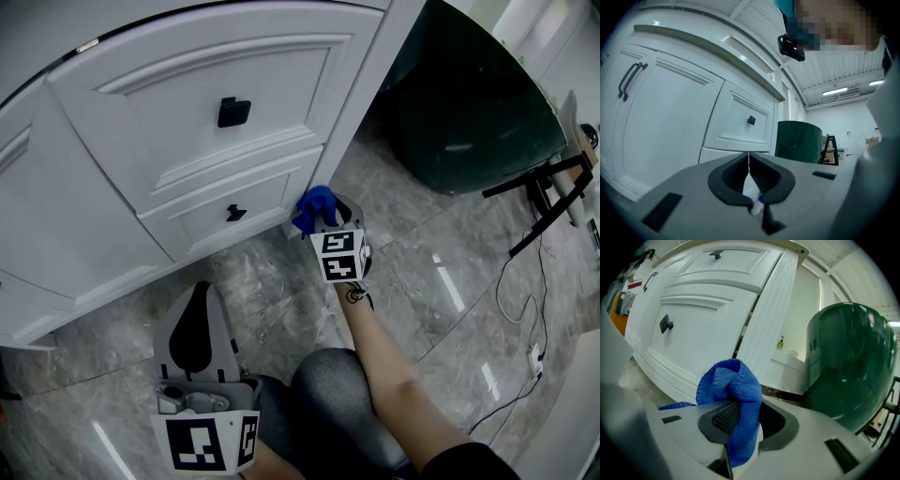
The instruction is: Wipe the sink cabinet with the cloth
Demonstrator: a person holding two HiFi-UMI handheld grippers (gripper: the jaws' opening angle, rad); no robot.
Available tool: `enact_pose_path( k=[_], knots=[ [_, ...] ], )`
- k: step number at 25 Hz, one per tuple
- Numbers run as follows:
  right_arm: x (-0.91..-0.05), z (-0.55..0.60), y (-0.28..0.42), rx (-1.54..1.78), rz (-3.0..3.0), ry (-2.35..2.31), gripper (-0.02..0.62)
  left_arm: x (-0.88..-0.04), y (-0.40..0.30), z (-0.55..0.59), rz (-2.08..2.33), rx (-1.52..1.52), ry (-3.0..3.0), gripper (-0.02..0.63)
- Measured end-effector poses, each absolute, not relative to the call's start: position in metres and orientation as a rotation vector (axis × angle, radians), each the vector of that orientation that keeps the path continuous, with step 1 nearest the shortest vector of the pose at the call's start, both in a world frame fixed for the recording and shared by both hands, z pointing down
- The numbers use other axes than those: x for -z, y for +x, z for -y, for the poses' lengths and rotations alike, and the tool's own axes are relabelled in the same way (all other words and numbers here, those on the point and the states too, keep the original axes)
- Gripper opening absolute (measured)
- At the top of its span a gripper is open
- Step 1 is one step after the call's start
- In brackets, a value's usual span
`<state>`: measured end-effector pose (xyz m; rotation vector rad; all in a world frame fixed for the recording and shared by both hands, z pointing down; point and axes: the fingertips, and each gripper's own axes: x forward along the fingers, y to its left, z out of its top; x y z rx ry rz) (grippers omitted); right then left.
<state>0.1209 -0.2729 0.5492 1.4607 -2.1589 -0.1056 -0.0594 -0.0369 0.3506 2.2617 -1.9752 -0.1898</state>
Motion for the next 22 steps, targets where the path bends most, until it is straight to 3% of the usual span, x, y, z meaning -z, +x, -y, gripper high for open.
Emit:
enact_pose_path(
  k=[12, 22],
  knots=[
    [-0.618, 0.261, 0.155, -0.310, 2.052, 1.438, 0.115, -0.363, -0.058, 0.044, 1.974, 0.137, 2.193, 0.000],
    [-0.544, 0.258, 0.142, -0.644, 2.441, 1.475, 0.115, -0.367, -0.051, 0.065, 2.136, 0.062, 2.228, 0.000]
  ],
)
